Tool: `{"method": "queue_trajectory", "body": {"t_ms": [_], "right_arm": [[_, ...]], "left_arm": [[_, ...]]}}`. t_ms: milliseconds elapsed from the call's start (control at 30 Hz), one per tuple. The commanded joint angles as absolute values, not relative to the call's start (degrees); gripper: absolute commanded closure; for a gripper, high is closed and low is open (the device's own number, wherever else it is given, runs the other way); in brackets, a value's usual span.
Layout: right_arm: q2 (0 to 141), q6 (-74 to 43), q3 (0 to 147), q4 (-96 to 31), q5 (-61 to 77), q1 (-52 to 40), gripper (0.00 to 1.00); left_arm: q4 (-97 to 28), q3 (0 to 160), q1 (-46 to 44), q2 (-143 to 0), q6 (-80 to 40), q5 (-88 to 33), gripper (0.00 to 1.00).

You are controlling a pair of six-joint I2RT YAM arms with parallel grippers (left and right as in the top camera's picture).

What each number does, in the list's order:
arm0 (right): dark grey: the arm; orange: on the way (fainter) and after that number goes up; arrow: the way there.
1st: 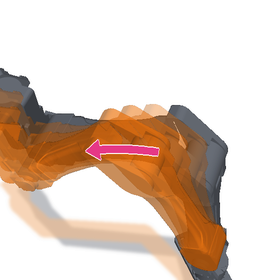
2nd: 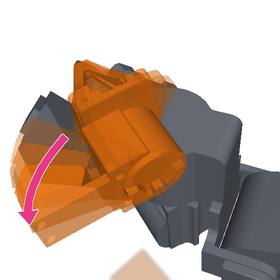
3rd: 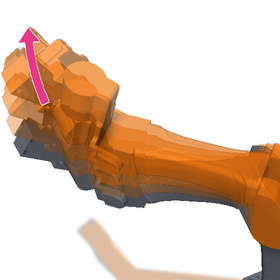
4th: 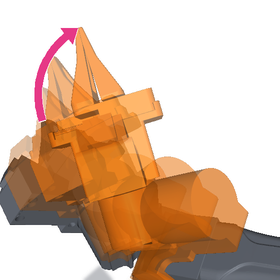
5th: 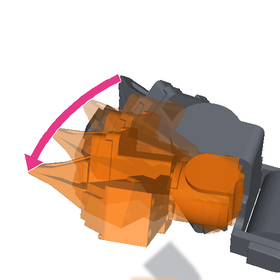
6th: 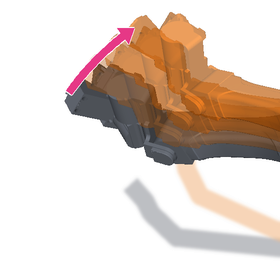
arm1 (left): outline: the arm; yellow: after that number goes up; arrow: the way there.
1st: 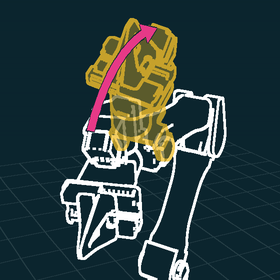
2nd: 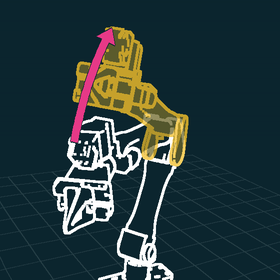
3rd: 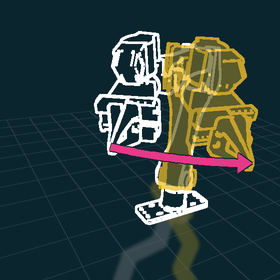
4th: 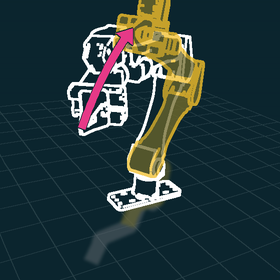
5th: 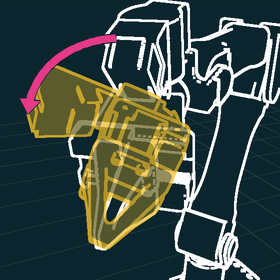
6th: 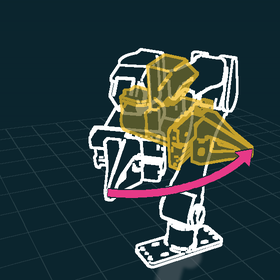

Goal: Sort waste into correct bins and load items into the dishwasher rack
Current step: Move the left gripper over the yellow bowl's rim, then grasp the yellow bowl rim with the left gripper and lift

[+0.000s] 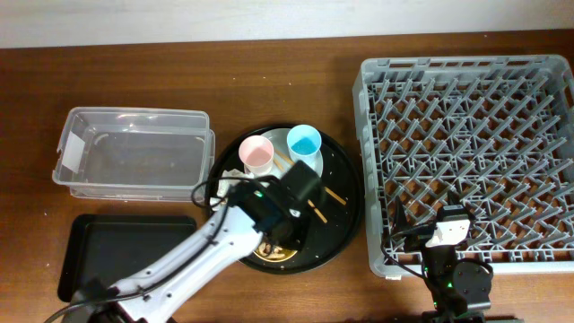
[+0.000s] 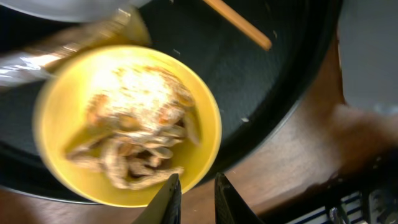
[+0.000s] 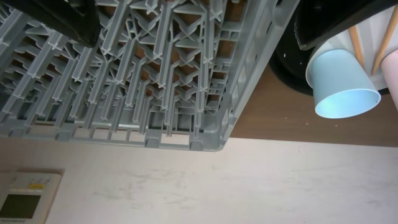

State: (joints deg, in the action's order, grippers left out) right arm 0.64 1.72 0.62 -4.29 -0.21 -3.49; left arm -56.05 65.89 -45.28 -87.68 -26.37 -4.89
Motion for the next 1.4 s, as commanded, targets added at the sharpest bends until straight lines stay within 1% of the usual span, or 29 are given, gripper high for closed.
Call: {"method": "queue_trajectory", "body": {"t_ms": [0,33,67,100,133,200,267,333,400,600,667,733,833,867,933,967,1000,1100,1200,1367], "right_arm": [[0.3,1.5,0.3,-4.7,-0.7,-3.8,0.02],[0.3,1.5,0.3,-4.7,-0.7,-3.8,0.02],[0.3,1.5,0.3,-4.7,-0.7,-3.8,0.02],[0.3,1.5,0.3,-4.7,-0.7,-3.8,0.02],[0.3,1.5,0.3,-4.7,-0.7,-3.8,0.02],[0.3,1.5,0.3,-4.7,-0.7,-3.8,0.02],[0.3,1.5,0.3,-4.7,-0.7,-3.8,0.02],[0.3,1.5,0.3,-4.7,-0.7,-3.8,0.02],[0.3,1.5,0.3,-4.7,-0.7,-3.8,0.01],[0.3,1.5,0.3,-4.7,-0.7,-3.8,0.01],[0.3,1.5,0.3,-4.7,-0.7,-3.8,0.02],[0.3,1.5,0.3,-4.7,-0.7,-3.8,0.02],[0.3,1.5,0.3,-4.7,-0.7,-3.8,0.02],[0.3,1.5,0.3,-4.7,-0.7,-3.8,0.02],[0.3,1.5,0.3,-4.7,-0.7,-3.8,0.02],[0.3,1.5,0.3,-4.7,-0.7,-3.8,0.02],[0.3,1.5,0.3,-4.7,-0.7,-3.8,0.02],[0.3,1.5,0.3,-4.7,-0.7,-3.8,0.02],[0.3,1.5,0.3,-4.7,-0.7,-3.8,0.01],[0.3,1.5,0.3,-4.7,-0.7,-3.8,0.02]], "left_arm": [[-55.3,65.8,-48.9,-89.5,-30.9,0.4,0.87],[-54.0,65.8,-49.3,-89.7,-30.9,-0.2,0.87],[-52.8,65.8,-49.5,-89.7,-30.8,-0.4,0.77],[-51.9,65.8,-49.6,-89.7,-30.8,-0.6,0.64],[-50.7,65.8,-49.6,-89.7,-28.9,-0.6,0.64],[-49.8,65.8,-49.5,-89.7,-29.3,-0.6,0.62],[-49.7,65.5,-50.1,-90.4,-36.6,0.6,0.53],[-49.7,65.5,-51.5,-92.6,-36.9,3.3,0.52],[-48.5,65.5,-52.8,-95.4,-36.9,3.5,0.51],[-45.0,65.5,-53.5,-102.9,-36.9,5.4,0.53],[-45.0,65.5,-53.5,-104.5,-36.9,5.4,0.64],[-44.6,65.5,-53.5,-104.5,-36.9,5.5,0.79],[-44.1,65.9,-53.5,-104.5,-36.9,5.7,0.88],[-44.2,66.1,-53.5,-104.4,-36.9,5.9,0.89],[-44.2,66.6,-53.5,-104.4,-36.9,6.5,0.88],[-44.3,66.6,-53.5,-104.4,-36.9,7.3,0.87],[-44.5,66.6,-53.5,-104.4,-36.9,8.3,0.82],[-44.9,67.4,-53.5,-104.4,-36.9,9.5,0.81],[-48.6,70.6,-53.5,-104.3,-36.8,9.5,0.81],[-48.7,70.8,-53.5,-104.4,-36.9,9.5,0.82]]}}
